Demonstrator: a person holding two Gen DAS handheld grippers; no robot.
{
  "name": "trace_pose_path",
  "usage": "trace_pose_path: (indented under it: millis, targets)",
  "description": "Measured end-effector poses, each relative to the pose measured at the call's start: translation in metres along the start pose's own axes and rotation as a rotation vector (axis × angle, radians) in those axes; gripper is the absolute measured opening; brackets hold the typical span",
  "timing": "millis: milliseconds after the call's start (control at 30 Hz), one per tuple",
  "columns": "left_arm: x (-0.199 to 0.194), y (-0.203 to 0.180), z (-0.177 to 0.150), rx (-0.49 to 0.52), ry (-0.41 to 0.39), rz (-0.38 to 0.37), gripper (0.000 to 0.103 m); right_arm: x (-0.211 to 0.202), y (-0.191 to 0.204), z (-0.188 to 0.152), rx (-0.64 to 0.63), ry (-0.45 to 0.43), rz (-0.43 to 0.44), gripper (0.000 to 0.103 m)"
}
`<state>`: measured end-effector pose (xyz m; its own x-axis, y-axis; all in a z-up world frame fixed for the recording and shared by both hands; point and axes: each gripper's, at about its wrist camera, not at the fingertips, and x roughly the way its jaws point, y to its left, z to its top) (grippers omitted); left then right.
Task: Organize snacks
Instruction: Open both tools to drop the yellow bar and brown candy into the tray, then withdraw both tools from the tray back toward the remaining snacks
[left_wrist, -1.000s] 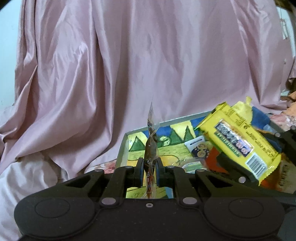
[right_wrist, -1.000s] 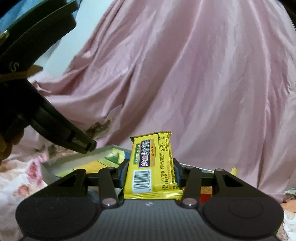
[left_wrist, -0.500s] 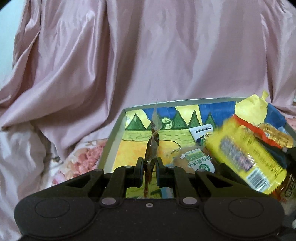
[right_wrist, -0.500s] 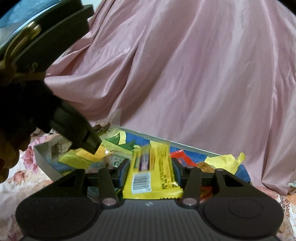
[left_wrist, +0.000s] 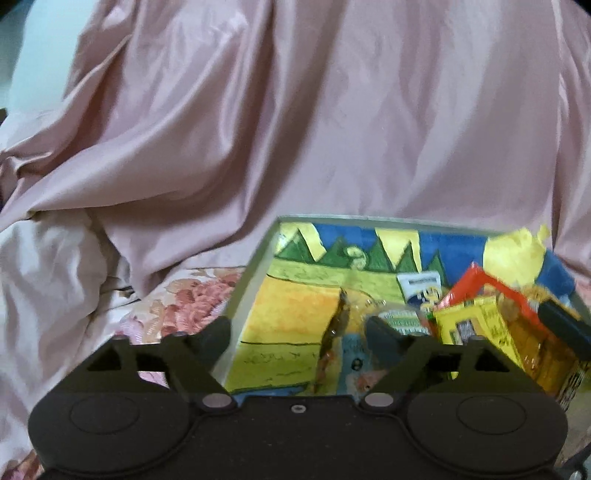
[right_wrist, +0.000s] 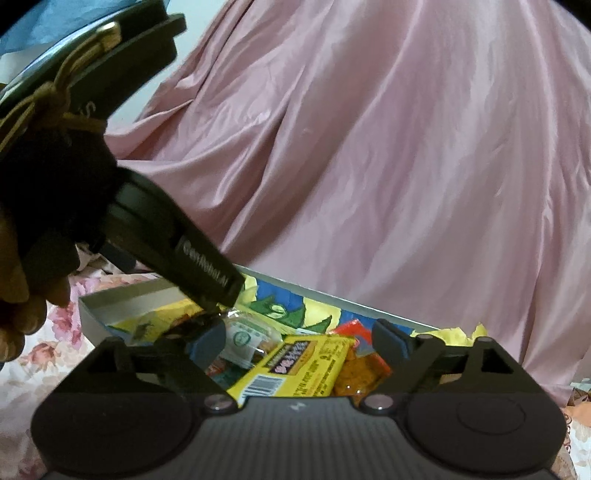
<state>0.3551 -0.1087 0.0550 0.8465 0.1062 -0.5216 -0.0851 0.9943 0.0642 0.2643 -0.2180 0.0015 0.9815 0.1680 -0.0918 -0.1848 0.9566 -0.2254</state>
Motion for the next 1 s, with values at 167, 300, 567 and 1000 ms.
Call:
trace_pose_path:
  millis: [167, 300, 567, 1000]
  targets:
    - [-0.016, 0.008, 0.003, -0.023, -0.051, 0.013, 0.102, -0.006, -0.005, 0.003, 0.031, -0.006, -0.010, 0.101]
    - [-0.028, 0.013, 0.003, -0.047, -0.073, -0.008, 0.102, -0.013, -0.014, 0.010, 0.066, -0.020, -0.025, 0.102]
    - [-0.058, 0.024, 0.002, -0.110, -0.138, -0.030, 0.102, -0.042, -0.021, 0.021, 0.123, -0.030, -0.053, 0.103]
    - [-0.106, 0.045, -0.035, -0.148, -0.189, -0.033, 0.102, -0.108, -0.015, 0.028, 0.146, -0.076, -0.036, 0.103]
